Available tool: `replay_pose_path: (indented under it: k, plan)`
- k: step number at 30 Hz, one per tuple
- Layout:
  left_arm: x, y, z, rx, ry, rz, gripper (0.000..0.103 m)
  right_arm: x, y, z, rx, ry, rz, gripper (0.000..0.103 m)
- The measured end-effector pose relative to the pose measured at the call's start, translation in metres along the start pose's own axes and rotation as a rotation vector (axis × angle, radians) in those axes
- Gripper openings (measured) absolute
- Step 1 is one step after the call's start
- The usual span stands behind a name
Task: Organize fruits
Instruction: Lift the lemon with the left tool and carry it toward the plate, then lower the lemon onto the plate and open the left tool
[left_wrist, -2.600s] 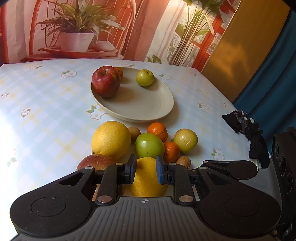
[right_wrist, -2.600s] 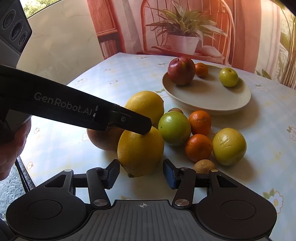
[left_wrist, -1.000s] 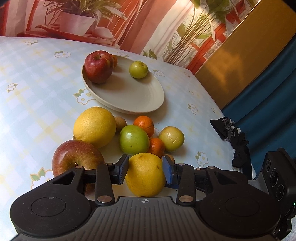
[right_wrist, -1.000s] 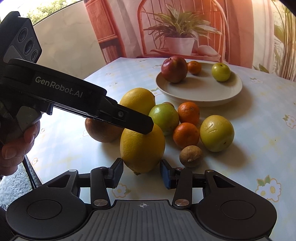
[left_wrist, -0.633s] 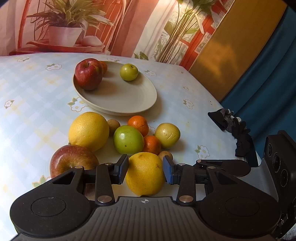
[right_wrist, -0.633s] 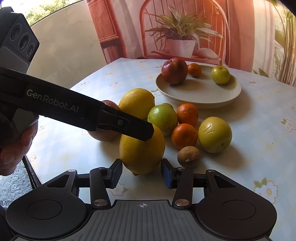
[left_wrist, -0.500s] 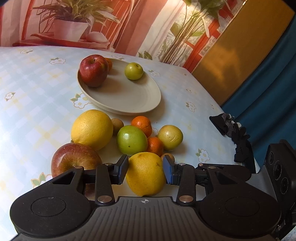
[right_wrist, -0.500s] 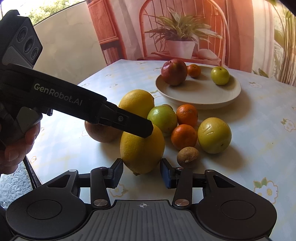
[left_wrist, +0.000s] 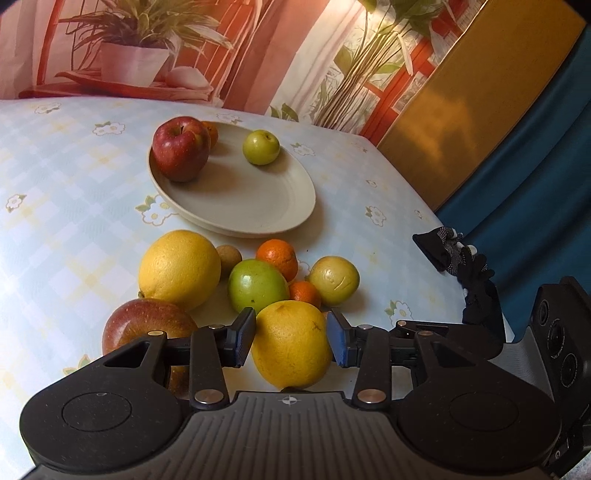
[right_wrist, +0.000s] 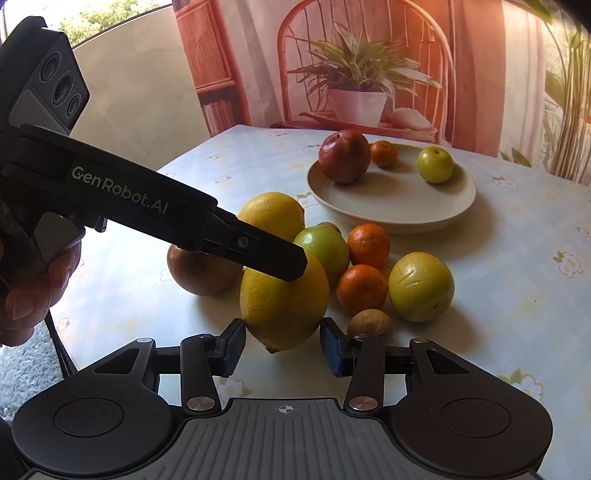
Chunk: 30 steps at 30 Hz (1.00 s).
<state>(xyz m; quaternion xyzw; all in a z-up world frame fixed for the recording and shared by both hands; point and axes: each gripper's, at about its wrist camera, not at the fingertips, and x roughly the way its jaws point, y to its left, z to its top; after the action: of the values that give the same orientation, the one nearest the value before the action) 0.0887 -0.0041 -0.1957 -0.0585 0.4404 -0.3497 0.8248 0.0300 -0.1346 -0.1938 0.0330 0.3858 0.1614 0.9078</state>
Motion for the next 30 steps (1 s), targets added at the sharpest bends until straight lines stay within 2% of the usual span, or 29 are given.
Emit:
replay_pose_path:
  k: [5,10,15,22,30]
  plan:
    - [-0.009,-0.007,0.021,0.021,-0.06,0.002,0.044,-0.006,-0.006,0.03,-0.041,-0.021,-0.017,0.041]
    - [-0.01,-0.009,0.055,0.04,-0.114,-0.002,0.044,-0.005,-0.022,0.066,-0.061,-0.052,-0.027,0.041]
    - [0.003,-0.007,0.089,0.064,-0.13,0.01,0.044,0.011,-0.045,0.096,-0.059,-0.065,-0.039,0.041]
    - [0.044,0.01,0.133,0.081,-0.074,0.042,0.044,0.058,-0.084,0.121,-0.007,-0.031,-0.039,0.041]
    - [0.093,0.037,0.158,0.045,0.013,0.072,0.044,0.109,-0.116,0.131,0.055,0.034,-0.035,0.041]
